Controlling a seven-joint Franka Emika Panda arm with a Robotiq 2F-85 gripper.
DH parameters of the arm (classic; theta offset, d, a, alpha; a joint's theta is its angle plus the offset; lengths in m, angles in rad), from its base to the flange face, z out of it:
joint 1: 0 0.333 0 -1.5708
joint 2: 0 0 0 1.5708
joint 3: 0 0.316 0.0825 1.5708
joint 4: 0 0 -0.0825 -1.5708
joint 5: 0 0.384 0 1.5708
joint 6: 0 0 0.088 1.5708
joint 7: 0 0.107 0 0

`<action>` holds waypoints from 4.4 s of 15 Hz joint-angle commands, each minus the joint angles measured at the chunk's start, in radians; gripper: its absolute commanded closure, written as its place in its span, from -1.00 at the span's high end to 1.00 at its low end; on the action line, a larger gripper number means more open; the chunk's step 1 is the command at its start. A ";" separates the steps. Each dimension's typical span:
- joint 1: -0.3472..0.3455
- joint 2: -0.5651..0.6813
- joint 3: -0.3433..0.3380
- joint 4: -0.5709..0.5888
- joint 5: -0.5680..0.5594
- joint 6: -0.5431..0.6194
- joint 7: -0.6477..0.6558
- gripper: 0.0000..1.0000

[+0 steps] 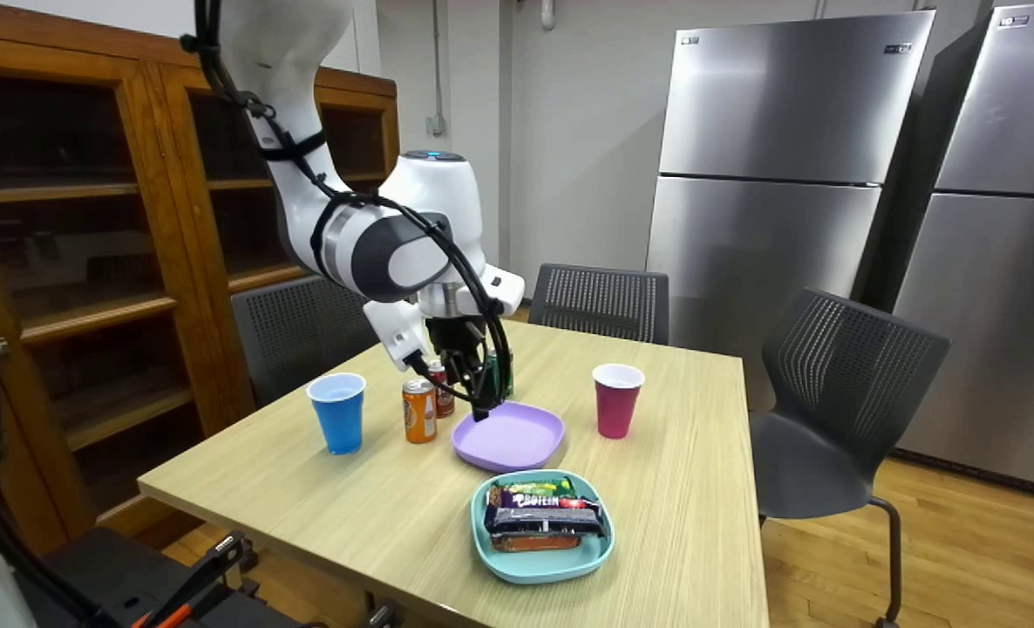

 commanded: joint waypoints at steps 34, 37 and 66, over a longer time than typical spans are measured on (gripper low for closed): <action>0.258 0.390 -0.010 0.453 -0.145 -0.118 -0.007 0.35; 0.274 0.386 -0.031 0.453 -0.153 -0.111 0.000 -0.16; 0.058 0.231 -0.125 0.375 -0.148 -0.166 0.002 -0.22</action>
